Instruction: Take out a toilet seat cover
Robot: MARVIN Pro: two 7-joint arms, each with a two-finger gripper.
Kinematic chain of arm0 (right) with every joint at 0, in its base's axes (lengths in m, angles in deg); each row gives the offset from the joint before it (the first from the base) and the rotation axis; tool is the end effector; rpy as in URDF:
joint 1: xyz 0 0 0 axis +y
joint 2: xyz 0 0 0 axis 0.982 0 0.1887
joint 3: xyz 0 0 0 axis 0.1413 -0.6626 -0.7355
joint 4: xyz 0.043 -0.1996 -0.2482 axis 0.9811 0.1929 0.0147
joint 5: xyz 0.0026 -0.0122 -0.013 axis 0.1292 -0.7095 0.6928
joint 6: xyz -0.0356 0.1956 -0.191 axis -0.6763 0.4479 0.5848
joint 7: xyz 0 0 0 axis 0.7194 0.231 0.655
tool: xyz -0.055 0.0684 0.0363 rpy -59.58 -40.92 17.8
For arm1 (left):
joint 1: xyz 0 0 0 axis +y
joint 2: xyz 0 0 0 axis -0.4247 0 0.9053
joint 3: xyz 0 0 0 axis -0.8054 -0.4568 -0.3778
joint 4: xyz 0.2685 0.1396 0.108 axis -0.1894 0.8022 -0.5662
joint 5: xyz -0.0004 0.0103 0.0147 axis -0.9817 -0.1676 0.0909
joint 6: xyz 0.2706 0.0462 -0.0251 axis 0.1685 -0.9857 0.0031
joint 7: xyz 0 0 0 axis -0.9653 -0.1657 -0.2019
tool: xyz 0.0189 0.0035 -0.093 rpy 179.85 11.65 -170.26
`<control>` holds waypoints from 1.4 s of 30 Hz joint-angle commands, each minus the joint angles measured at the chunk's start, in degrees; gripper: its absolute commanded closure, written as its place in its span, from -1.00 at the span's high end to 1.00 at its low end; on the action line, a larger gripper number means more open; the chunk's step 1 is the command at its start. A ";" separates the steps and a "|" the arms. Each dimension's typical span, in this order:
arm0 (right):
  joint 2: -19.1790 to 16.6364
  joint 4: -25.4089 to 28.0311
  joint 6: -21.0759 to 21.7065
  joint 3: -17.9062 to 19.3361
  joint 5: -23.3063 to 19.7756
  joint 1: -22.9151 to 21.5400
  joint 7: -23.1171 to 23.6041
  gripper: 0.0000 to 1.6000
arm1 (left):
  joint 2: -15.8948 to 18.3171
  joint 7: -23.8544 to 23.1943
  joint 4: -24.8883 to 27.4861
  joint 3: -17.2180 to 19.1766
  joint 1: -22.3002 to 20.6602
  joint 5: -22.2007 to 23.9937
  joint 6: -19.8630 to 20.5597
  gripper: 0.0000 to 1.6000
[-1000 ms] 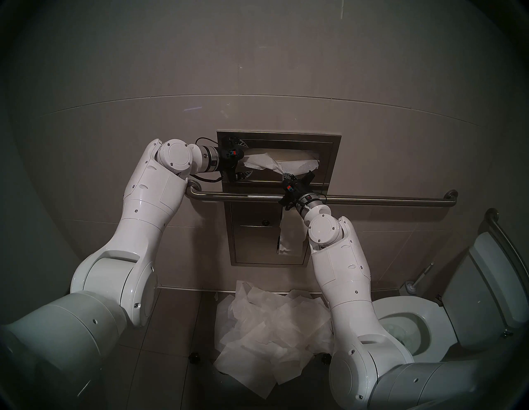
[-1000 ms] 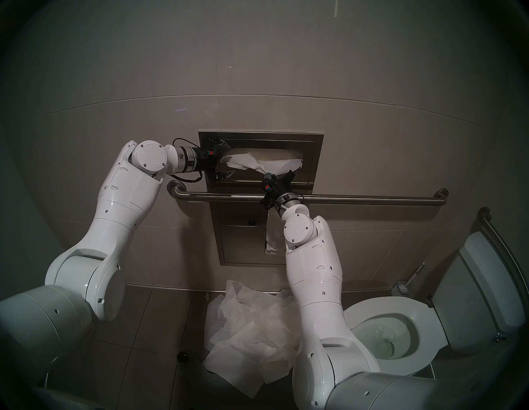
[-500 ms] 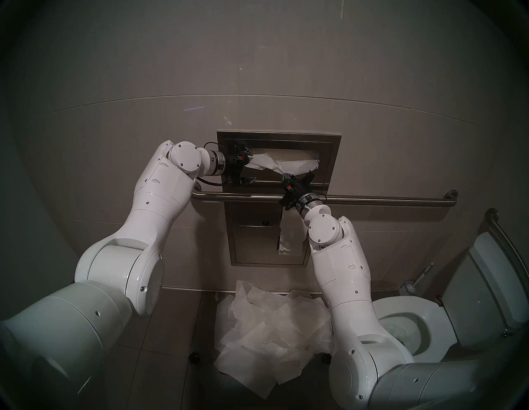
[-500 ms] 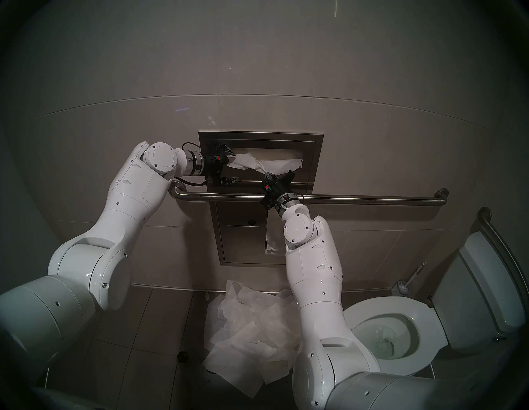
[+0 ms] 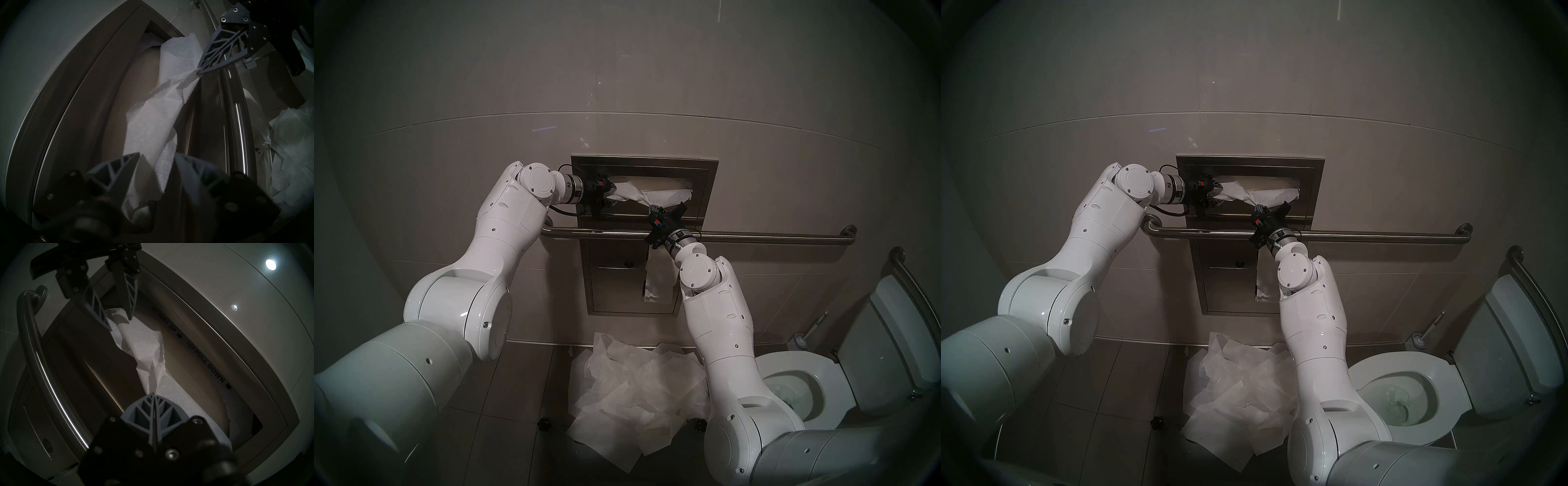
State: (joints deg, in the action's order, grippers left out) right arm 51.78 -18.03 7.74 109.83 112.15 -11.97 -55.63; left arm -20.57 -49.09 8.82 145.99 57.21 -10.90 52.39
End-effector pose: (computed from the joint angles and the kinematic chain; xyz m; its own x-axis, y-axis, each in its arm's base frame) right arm 0.5051 0.0847 -0.2824 -0.2765 0.6945 0.6643 0.1828 -0.6406 0.7458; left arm 0.6187 -0.0252 -0.1620 -0.4479 -0.7708 0.4530 -0.5843 -0.1312 -0.8009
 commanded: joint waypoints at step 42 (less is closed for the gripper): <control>-0.08 2.34 -0.51 -0.17 -0.09 -2.33 -0.65 -1.00 | -1.61 2.76 -15.63 -0.30 -15.52 -4.51 -8.09 -1.00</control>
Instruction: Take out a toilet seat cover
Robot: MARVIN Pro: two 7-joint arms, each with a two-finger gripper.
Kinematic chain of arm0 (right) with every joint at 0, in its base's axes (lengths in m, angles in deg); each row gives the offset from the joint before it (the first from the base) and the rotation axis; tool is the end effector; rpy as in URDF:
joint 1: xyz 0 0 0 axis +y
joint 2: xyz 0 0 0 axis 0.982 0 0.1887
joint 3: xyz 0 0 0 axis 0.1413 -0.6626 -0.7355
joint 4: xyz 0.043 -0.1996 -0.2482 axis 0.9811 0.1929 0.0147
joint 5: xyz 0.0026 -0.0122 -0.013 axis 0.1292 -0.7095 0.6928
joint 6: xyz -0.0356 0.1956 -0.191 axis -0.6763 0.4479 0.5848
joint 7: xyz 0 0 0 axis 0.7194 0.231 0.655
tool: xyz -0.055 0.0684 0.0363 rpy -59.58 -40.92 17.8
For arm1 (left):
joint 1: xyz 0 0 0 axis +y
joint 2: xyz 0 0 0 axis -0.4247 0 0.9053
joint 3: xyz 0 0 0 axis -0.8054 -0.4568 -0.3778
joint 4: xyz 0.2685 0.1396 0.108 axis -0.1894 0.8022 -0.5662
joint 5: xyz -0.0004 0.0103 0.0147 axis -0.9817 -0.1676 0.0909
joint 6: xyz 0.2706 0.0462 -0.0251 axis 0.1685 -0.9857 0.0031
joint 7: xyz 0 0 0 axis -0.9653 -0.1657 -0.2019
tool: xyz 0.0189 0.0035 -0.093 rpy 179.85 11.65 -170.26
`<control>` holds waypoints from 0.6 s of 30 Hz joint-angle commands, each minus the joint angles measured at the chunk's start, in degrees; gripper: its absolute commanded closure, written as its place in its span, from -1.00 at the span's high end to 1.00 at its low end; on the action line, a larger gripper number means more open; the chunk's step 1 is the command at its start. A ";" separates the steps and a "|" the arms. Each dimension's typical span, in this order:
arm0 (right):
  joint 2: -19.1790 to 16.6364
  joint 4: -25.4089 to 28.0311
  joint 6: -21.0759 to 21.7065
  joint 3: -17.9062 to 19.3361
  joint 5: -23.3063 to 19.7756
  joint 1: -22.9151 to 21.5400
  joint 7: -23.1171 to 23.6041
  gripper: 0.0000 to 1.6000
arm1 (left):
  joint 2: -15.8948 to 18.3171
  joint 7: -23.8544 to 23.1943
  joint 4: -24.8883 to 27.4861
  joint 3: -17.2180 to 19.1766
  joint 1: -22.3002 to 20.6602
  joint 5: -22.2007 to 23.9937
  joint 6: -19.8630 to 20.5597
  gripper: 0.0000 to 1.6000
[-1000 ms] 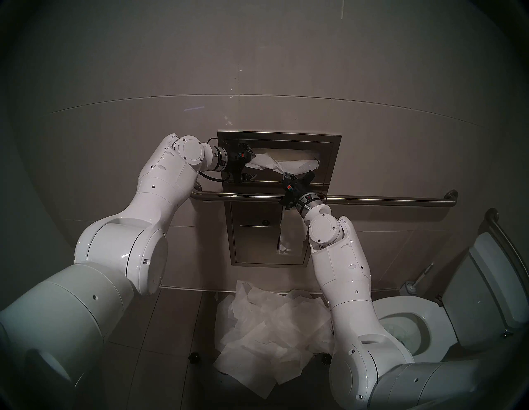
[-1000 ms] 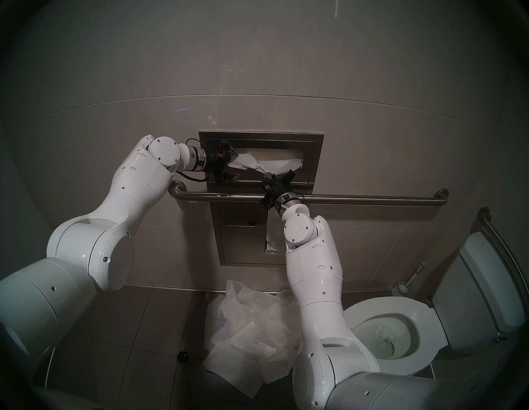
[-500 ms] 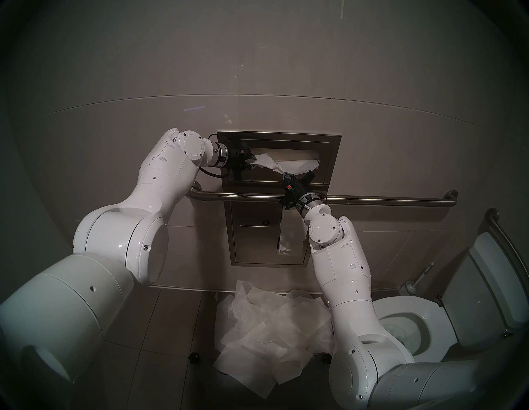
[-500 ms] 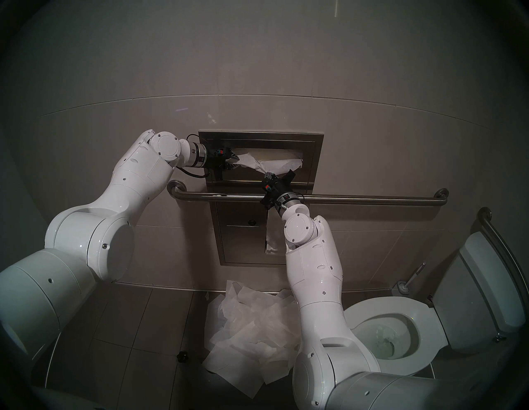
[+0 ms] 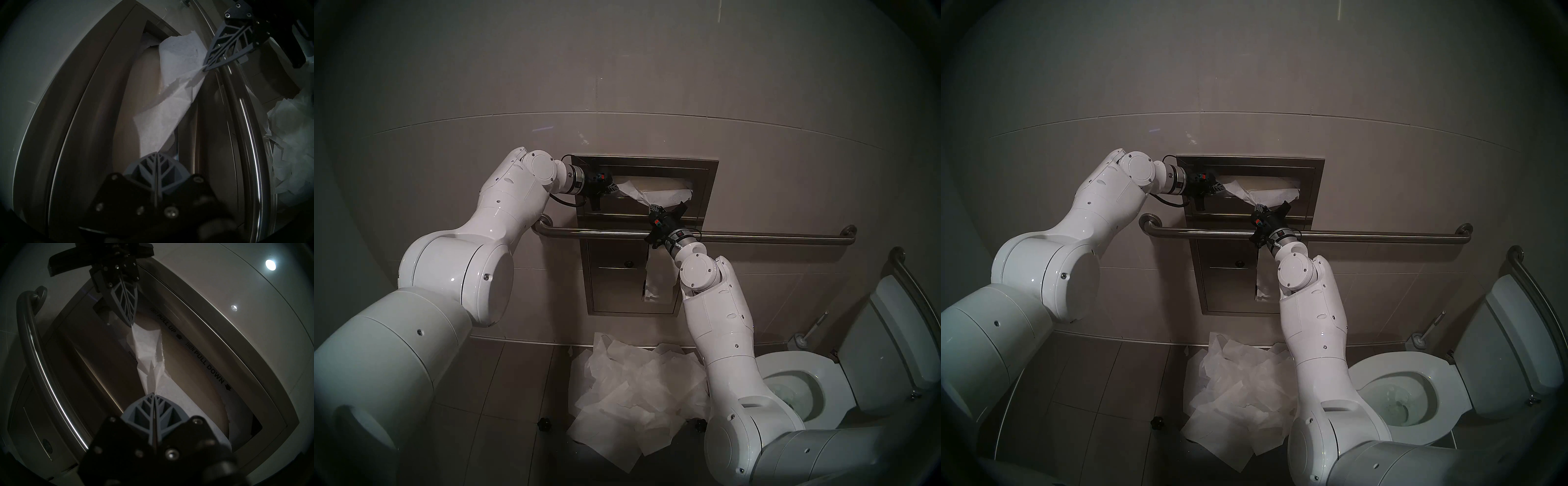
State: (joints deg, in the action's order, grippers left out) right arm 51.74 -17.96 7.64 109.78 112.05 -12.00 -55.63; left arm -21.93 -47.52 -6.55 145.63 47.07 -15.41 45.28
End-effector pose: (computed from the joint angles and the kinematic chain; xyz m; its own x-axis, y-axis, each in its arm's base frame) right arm 0.5052 0.0847 -0.2816 -0.2797 0.6936 0.6639 0.1814 -0.6408 0.7460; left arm 0.6401 -0.0270 -0.1388 -0.4929 -0.7719 0.4015 -0.5898 -0.0429 -0.8064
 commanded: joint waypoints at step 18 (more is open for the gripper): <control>-0.07 2.86 -0.47 -0.19 0.11 -2.24 -0.78 -1.00 | -1.12 1.91 -5.45 0.73 -7.99 0.00 -5.31 -1.00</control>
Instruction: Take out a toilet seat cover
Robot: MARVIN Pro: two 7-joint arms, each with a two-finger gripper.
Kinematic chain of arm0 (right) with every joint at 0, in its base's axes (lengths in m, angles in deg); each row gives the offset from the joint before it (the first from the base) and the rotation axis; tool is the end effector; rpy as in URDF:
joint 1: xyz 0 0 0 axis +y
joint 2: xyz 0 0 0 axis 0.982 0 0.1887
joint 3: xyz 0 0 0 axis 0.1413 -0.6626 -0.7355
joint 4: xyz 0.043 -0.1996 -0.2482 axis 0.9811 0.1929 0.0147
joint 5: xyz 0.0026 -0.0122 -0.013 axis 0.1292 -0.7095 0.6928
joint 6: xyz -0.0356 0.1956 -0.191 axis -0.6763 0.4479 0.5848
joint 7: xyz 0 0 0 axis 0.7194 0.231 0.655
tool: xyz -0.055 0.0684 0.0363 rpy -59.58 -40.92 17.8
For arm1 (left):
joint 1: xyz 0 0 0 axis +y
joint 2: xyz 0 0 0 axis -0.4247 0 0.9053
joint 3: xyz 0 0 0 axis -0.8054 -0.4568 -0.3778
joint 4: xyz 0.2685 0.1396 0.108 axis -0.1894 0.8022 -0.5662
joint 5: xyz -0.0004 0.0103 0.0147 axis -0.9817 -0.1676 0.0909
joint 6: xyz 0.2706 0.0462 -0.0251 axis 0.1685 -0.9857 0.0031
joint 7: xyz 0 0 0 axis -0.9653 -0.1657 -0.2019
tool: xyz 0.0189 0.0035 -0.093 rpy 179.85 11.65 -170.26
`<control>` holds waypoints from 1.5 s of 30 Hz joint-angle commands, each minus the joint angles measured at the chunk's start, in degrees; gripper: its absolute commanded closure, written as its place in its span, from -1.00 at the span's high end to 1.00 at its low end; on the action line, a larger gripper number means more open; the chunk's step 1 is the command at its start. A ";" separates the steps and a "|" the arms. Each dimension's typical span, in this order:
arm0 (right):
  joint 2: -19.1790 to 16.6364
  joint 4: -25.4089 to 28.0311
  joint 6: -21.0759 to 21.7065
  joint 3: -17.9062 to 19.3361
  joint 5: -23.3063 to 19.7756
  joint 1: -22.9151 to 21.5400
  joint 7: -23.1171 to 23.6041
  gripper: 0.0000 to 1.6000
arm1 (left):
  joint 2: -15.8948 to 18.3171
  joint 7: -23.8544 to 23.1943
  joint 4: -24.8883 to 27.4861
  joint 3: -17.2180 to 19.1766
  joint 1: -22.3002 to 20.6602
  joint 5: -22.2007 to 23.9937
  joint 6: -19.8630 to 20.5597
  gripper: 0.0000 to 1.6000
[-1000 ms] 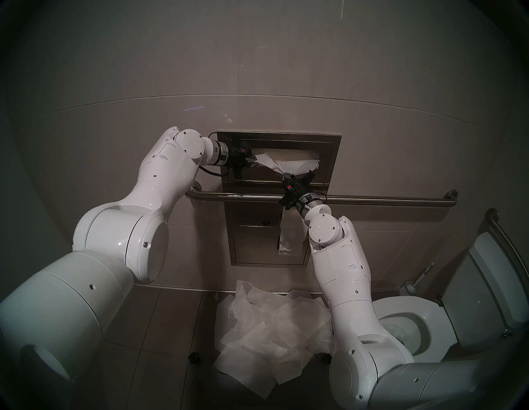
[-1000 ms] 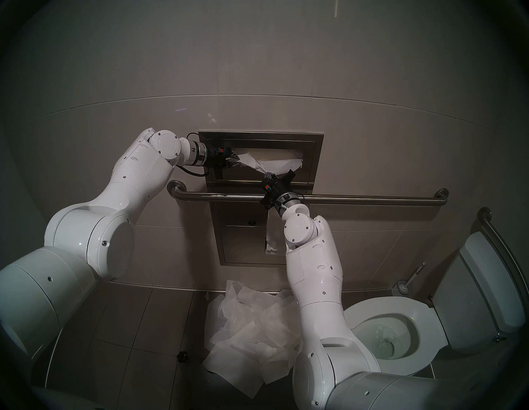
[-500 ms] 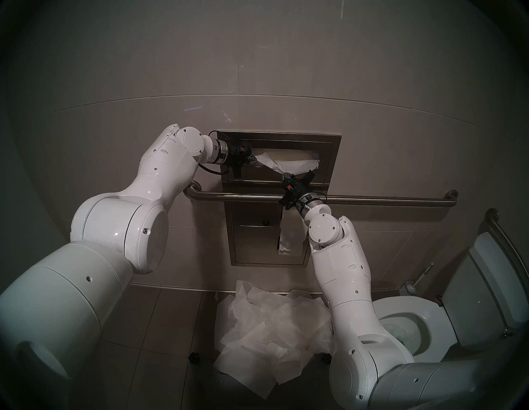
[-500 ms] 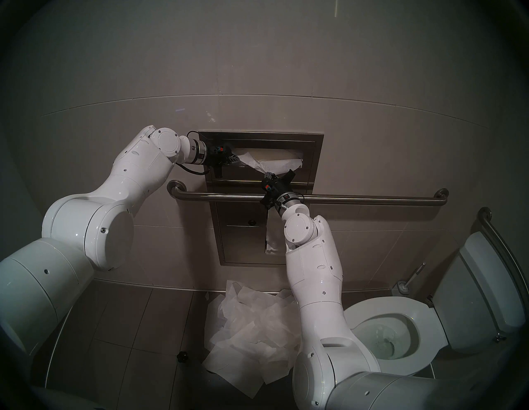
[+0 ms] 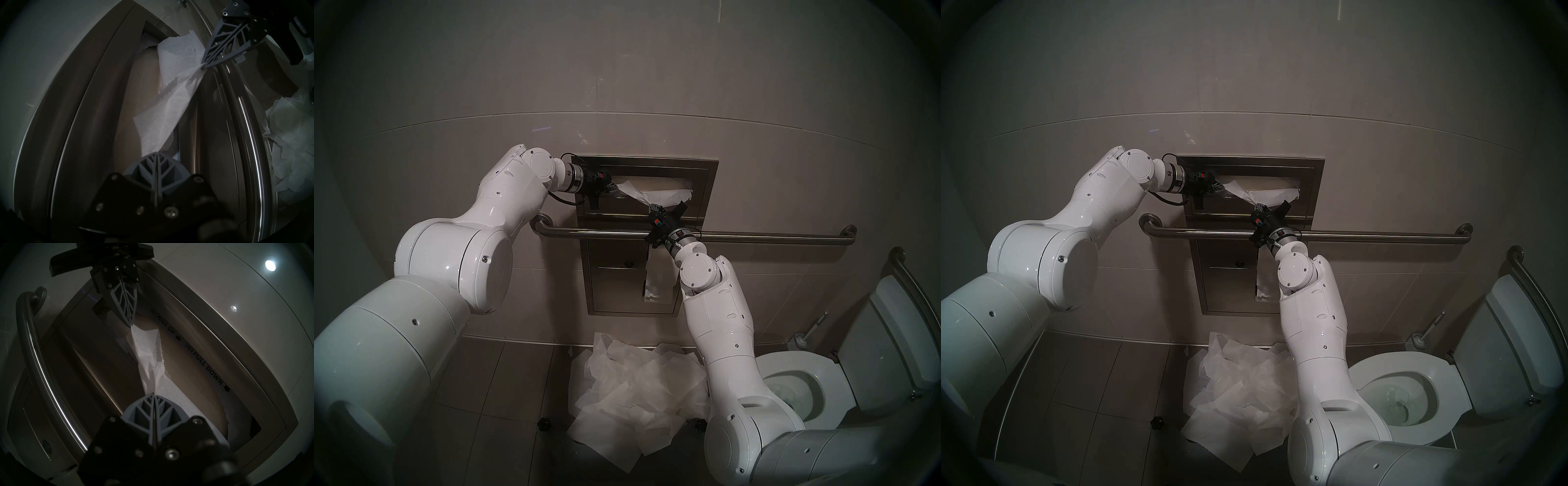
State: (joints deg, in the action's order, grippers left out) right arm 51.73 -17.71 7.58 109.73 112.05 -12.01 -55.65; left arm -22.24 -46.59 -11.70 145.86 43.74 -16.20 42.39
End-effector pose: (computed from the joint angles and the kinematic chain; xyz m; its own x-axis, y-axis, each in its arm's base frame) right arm 0.5052 0.0846 -0.2798 -0.2836 0.6938 0.6619 0.1775 -0.6404 0.7473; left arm 0.6444 -0.0269 -0.1290 -0.5145 -0.7599 0.3974 -0.5849 -0.0279 -0.8107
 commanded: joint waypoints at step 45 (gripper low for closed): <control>0.13 3.61 -0.18 -0.15 0.75 -1.81 -0.76 -1.00 | 0.80 -17.06 3.78 12.85 0.72 11.40 -8.94 -1.00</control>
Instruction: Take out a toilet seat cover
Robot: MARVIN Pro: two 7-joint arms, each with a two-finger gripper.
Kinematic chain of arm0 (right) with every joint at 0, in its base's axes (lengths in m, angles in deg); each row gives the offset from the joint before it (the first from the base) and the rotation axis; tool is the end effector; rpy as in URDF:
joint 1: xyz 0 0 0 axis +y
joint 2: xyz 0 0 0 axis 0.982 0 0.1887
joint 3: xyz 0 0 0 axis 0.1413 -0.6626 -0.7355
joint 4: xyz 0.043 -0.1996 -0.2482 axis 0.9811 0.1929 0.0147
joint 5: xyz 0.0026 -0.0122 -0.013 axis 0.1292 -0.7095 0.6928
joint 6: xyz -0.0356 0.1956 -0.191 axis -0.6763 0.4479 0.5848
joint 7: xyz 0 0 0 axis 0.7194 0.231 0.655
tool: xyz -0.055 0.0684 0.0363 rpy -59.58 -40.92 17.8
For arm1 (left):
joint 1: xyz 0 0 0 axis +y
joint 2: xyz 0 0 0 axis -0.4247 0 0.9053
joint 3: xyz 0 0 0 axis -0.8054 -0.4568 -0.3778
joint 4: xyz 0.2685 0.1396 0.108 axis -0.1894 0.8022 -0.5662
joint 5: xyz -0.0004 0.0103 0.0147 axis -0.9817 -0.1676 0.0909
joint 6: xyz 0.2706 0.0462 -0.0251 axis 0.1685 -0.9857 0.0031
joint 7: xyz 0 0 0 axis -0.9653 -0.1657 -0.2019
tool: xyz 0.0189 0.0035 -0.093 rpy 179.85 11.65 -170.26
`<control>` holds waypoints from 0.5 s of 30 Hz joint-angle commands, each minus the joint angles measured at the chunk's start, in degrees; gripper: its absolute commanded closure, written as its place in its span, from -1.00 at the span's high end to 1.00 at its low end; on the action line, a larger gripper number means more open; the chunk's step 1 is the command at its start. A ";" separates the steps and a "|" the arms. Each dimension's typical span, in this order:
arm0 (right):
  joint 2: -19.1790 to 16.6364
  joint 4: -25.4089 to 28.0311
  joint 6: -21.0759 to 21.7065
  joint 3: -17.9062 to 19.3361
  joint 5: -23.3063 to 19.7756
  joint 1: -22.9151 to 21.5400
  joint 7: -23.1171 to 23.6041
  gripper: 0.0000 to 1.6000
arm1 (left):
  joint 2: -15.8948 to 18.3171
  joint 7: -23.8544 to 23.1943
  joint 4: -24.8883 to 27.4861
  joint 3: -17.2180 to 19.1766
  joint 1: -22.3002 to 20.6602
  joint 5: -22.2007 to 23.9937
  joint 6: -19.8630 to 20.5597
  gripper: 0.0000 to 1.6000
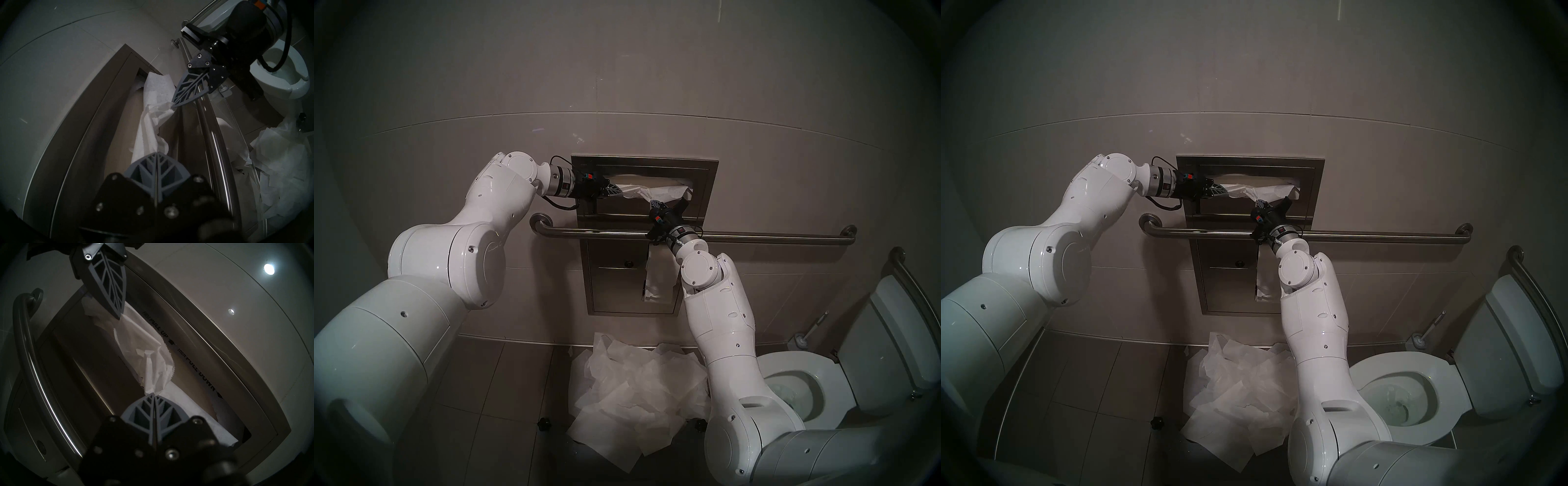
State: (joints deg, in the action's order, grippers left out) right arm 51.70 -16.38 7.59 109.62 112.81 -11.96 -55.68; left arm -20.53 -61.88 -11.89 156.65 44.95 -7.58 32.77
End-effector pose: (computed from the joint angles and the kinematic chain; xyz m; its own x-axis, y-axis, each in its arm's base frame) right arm 0.5049 0.0834 -0.2722 -0.2951 0.7045 0.6454 0.1580 -0.6302 0.7602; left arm 0.6245 -0.0050 -0.1331 -0.5999 -0.5893 0.5412 -0.6473 -0.0401 -0.7612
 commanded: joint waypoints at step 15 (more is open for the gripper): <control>0.20 1.90 -0.05 -0.05 0.40 -2.55 -1.30 -1.00 | -2.24 -5.54 12.32 3.80 3.51 3.63 3.85 -1.00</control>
State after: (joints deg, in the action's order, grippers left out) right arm 51.73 -16.31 7.60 109.64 112.94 -11.96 -55.68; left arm -22.06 -66.47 -4.84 159.45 48.70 -5.37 35.38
